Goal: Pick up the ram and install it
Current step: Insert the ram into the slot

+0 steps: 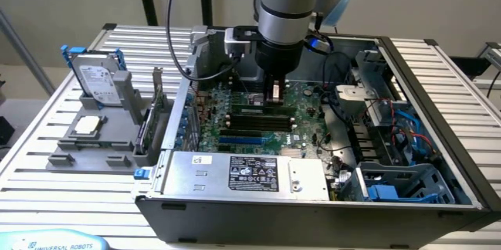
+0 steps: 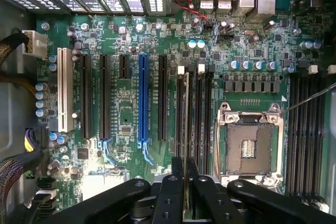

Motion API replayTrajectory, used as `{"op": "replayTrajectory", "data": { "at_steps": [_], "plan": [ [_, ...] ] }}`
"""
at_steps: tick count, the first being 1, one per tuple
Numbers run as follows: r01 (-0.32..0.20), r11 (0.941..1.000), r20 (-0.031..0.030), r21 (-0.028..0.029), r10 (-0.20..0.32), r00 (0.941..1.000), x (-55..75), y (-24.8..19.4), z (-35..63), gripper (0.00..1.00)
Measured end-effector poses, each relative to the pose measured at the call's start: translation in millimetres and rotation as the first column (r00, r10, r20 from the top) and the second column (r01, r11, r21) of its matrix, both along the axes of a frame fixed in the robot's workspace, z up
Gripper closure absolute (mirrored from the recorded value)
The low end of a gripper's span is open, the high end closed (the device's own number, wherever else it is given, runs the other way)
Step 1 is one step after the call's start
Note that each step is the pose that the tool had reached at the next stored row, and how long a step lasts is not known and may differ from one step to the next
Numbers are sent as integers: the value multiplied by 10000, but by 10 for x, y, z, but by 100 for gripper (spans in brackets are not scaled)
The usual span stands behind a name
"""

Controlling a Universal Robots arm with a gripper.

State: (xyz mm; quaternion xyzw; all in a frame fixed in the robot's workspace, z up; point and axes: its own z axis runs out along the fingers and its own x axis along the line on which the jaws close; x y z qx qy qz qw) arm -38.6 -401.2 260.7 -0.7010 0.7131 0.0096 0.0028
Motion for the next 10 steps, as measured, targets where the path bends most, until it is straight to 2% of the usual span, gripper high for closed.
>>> {"op": "replayTrajectory", "data": {
  "at_steps": [3,10],
  "plan": [
    [0,10000,34,-98,1,10000,0,0,-35,86],
    [8,9995,48,-307,-6,10000,-1,0,-137,86]
  ]
}}
